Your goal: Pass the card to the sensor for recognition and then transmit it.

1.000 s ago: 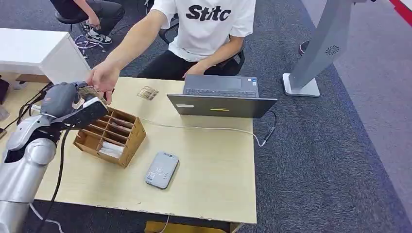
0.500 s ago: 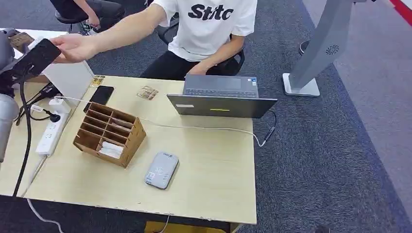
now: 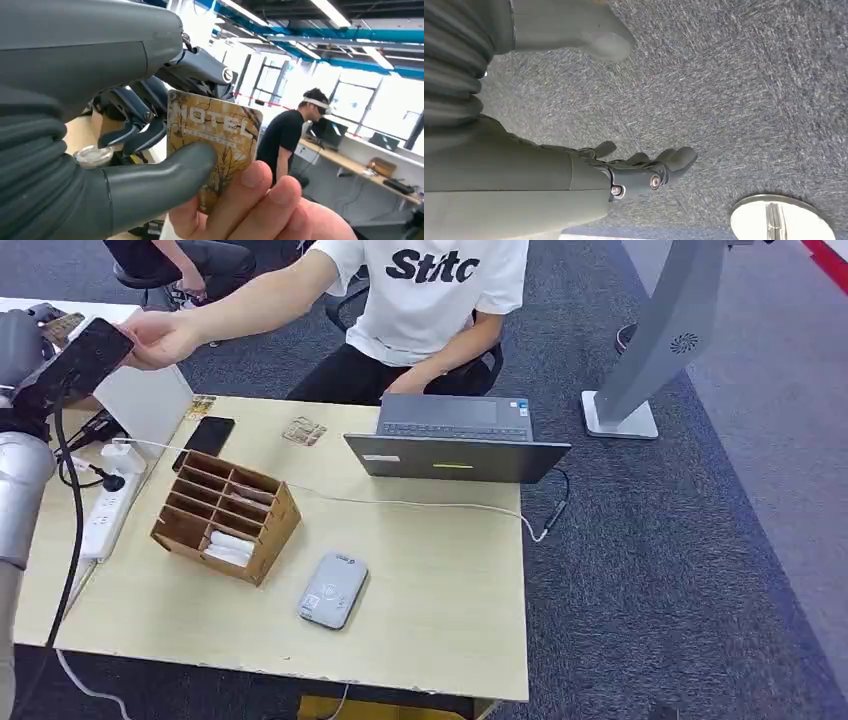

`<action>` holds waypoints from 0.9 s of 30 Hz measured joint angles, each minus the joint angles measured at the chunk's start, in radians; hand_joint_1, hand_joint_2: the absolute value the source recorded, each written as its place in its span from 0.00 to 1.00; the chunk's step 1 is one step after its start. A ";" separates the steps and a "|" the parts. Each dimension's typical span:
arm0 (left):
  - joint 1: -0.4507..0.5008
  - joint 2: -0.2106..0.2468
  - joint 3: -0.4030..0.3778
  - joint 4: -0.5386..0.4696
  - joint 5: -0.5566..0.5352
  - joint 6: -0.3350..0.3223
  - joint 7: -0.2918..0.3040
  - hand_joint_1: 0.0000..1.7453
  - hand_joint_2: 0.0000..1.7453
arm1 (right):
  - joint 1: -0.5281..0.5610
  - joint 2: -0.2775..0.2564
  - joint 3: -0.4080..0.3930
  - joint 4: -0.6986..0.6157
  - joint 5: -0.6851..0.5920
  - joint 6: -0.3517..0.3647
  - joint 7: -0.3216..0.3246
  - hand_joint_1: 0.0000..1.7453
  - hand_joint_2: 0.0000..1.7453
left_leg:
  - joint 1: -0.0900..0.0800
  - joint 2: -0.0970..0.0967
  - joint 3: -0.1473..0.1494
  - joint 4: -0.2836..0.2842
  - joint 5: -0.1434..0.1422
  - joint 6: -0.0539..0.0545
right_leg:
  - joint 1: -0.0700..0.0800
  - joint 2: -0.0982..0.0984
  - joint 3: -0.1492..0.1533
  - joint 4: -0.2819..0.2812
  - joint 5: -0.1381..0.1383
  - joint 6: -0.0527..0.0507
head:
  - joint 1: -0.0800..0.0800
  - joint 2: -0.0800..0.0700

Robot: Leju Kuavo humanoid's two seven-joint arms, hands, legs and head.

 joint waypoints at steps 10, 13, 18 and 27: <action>0.024 -0.024 0.021 -0.057 0.038 -0.013 0.001 0.00 1.00 | 0.009 0.000 0.000 0.000 -0.002 0.001 -0.003 0.00 1.00 | 0.000 0.000 0.000 -0.001 0.000 0.000 | 0.000 0.000 -0.001 0.000 -0.001 0.000 | 0.000 0.000; 0.049 -0.030 0.022 -0.088 0.043 -0.010 0.000 0.00 1.00 | 0.010 0.001 -0.001 0.000 -0.003 0.001 -0.004 0.00 1.00 | 0.000 0.000 0.000 -0.001 0.000 0.000 | 0.000 0.001 -0.001 0.000 -0.001 0.000 | 0.000 0.000; 0.065 -0.035 0.023 -0.113 0.046 -0.009 -0.002 0.00 1.00 | 0.011 0.001 -0.002 0.000 -0.004 0.000 -0.004 0.00 1.00 | 0.000 0.000 0.000 0.000 0.000 0.000 | 0.000 0.000 -0.001 0.000 0.000 0.000 | 0.000 0.000; 0.082 -0.039 0.025 -0.141 0.058 -0.008 -0.008 0.00 1.00 | 0.012 0.002 -0.005 0.000 -0.005 0.000 -0.004 0.00 1.00 | 0.000 0.000 -0.001 0.000 0.000 0.000 | 0.000 0.000 -0.001 0.000 0.000 0.000 | 0.000 0.000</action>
